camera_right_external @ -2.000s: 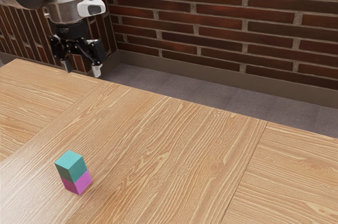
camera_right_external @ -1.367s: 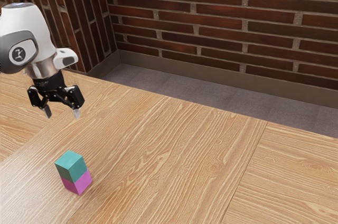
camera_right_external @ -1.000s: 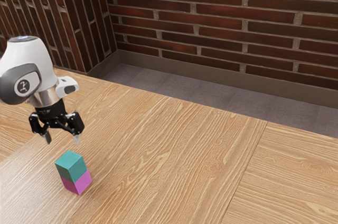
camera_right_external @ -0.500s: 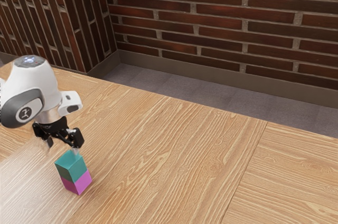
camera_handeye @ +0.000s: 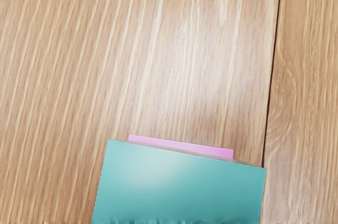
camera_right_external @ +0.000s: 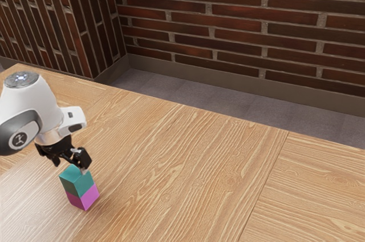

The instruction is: Pick up the blue block with one arm, and put the blue block on the table with one arm

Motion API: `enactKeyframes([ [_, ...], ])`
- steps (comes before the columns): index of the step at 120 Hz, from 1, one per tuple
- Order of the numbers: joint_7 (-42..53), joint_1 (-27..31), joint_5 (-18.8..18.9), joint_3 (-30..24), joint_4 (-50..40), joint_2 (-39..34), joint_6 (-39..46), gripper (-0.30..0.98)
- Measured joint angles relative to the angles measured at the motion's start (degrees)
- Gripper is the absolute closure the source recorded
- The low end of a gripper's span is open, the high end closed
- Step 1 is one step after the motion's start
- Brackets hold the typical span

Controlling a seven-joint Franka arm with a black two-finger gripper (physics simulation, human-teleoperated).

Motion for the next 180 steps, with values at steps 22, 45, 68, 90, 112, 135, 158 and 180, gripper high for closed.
enactKeyframes([
  [22,0.23,0.24,-0.12,0.04,-1.00,1.00,0.36,0.00],
  [45,0.41,0.27,-0.18,0.07,-0.58,5.00,1.50,0.00],
  [68,0.54,0.28,-0.61,0.07,-0.42,6.67,2.59,0.00],
  [90,0.65,0.28,-0.73,0.09,0.28,8.09,3.67,0.00],
  [112,0.33,0.27,-0.92,0.05,0.53,8.43,3.99,0.06],
  [135,-1.14,0.27,-0.84,-0.01,0.72,8.09,2.96,0.25],
  [158,-2.34,0.07,1.13,-3.88,9.30,13.06,2.09,0.30],
  [180,-3.27,-0.86,2.05,-6.72,26.86,31.44,1.95,0.31],
])
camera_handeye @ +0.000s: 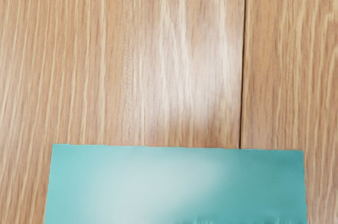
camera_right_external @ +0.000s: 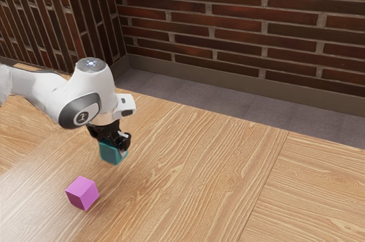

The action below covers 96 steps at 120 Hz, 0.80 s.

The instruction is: Pick up the blue block with one arm, and put the blue block on the table with one arm

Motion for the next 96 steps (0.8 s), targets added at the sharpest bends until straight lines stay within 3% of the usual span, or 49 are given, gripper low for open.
enactKeyframes([
  [29,-0.85,0.41,-0.17,-0.63,8.29,9.70,0.26,0.30],
  [44,-0.80,0.45,-0.55,-1.13,9.49,9.70,0.30,0.22],
  [58,-0.68,0.40,-0.65,-1.42,8.97,4.94,-0.43,0.13],
  [70,-0.61,0.58,-0.93,-2.12,10.34,-10.28,-6.18,0.08],
  [83,-0.57,0.48,-8.92,-1.68,26.99,-17.63,-21.54,0.05],
  [96,-0.57,0.56,-12.56,-1.77,29.29,-18.59,-33.18,0.03],
])
